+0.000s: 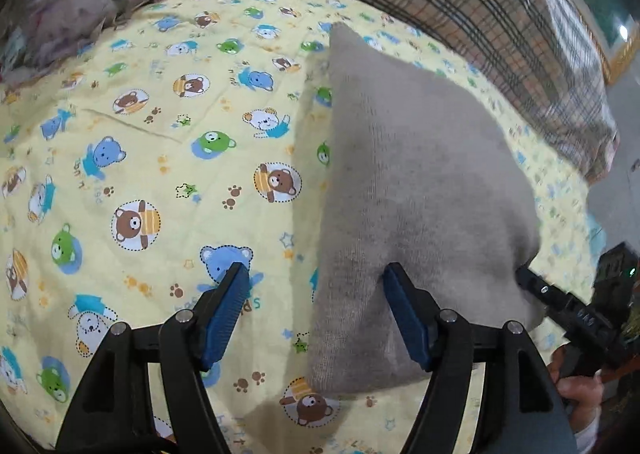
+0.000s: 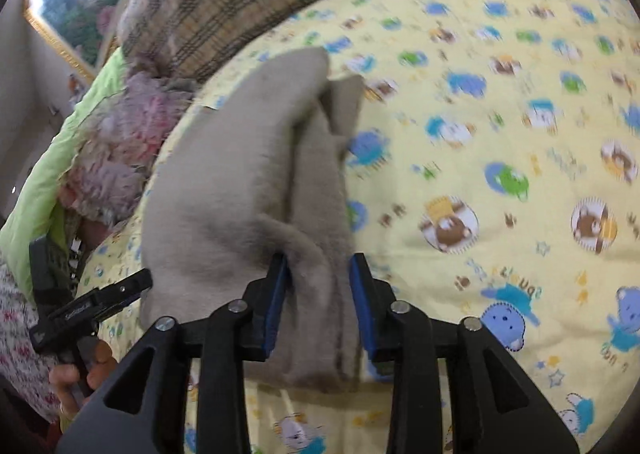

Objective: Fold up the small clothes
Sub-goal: 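Open both grippers and withdraw them from the folded sweater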

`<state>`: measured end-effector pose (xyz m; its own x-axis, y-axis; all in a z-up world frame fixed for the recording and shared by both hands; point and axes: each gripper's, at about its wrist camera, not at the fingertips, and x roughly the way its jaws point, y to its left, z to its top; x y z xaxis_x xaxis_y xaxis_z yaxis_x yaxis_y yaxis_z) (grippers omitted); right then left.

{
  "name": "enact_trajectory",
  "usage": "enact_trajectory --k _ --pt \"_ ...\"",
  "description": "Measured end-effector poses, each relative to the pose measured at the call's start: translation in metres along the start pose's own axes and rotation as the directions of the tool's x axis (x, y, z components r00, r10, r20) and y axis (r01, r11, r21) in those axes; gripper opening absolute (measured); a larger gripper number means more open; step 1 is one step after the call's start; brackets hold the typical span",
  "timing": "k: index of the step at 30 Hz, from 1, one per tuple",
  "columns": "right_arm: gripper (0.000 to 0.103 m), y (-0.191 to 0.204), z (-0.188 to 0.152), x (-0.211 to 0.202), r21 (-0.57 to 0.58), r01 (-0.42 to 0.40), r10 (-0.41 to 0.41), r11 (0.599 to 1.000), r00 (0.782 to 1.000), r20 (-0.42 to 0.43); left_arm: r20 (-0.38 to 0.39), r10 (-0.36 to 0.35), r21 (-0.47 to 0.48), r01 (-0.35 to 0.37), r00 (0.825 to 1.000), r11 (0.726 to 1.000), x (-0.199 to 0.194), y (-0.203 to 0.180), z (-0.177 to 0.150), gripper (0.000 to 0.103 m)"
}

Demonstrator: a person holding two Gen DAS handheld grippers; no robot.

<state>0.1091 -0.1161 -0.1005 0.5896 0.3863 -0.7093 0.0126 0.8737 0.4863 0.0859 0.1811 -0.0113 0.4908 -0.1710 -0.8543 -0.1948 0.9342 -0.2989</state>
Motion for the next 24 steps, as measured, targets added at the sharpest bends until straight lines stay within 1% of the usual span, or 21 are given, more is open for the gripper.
enact_trajectory --k 1,3,5,8,10,11,12,13,14,15,18,19,22,24 --pt "0.043 -0.003 -0.001 0.002 0.006 0.009 -0.009 1.000 1.000 -0.004 0.009 0.003 0.003 -0.003 1.000 1.000 -0.004 -0.002 -0.002 0.071" --pt "0.043 -0.004 -0.004 -0.007 0.023 -0.001 0.001 1.000 1.000 0.014 0.037 0.001 0.012 -0.001 0.999 1.000 -0.014 -0.007 -0.005 0.069" --pt "0.043 0.004 -0.010 -0.021 -0.008 0.017 -0.017 1.000 0.999 0.049 0.063 0.015 0.028 -0.017 0.998 0.999 -0.027 -0.012 -0.013 0.070" --pt "0.043 0.019 -0.019 -0.044 -0.088 0.040 -0.031 0.995 0.995 0.098 0.089 0.034 0.053 -0.039 0.995 0.998 -0.043 -0.018 -0.028 0.071" --pt "0.043 0.030 -0.030 -0.060 -0.149 0.063 -0.043 0.987 0.990 0.132 0.118 0.044 0.068 -0.052 0.992 0.996 -0.056 -0.023 -0.042 0.078" --pt "0.043 0.033 -0.033 -0.064 -0.164 0.068 -0.045 0.984 0.989 0.140 0.127 0.051 0.072 -0.060 0.991 0.996 -0.060 -0.024 -0.048 0.080" --pt "0.047 0.036 -0.038 -0.069 -0.183 0.074 -0.046 0.980 0.988 0.150 0.141 0.057 0.069 -0.067 0.988 0.995 -0.066 -0.025 -0.056 0.080" --pt "0.056 0.041 -0.044 -0.074 -0.206 0.083 -0.051 0.975 0.986 0.156 0.149 0.056 0.068 -0.067 0.987 0.995 -0.067 -0.025 -0.060 0.082" --pt "0.061 0.043 -0.048 -0.076 -0.218 0.087 -0.052 0.972 0.986 0.159 0.160 0.059 0.068 -0.071 0.985 0.995 -0.071 -0.026 -0.067 0.083" --pt "0.068 0.045 -0.053 -0.079 -0.232 0.089 -0.052 0.969 0.985 0.164 0.168 0.065 0.069 -0.078 0.984 0.995 -0.074 -0.025 -0.071 0.084" --pt "0.070 0.048 -0.070 -0.084 -0.260 0.092 -0.048 0.961 0.984 0.171 0.203 0.114 0.077 -0.132 0.973 0.988 -0.077 -0.025 -0.090 0.085" --pt "0.072 0.048 -0.076 -0.084 -0.264 0.092 -0.049 0.960 0.985 0.163 0.202 0.130 0.086 -0.150 0.971 0.985 -0.077 -0.026 -0.096 0.085" --pt "0.079 0.049 -0.093 -0.083 -0.269 0.095 -0.057 0.958 0.988 0.146 0.204 0.173 0.137 -0.203 0.964 0.970 -0.077 -0.025 -0.112 0.085" --pt "0.080 0.050 -0.104 -0.085 -0.280 0.104 -0.065 0.954 0.987 0.146 0.205 0.184 0.171 -0.221 0.961 0.960 -0.078 -0.025 -0.124 0.085"
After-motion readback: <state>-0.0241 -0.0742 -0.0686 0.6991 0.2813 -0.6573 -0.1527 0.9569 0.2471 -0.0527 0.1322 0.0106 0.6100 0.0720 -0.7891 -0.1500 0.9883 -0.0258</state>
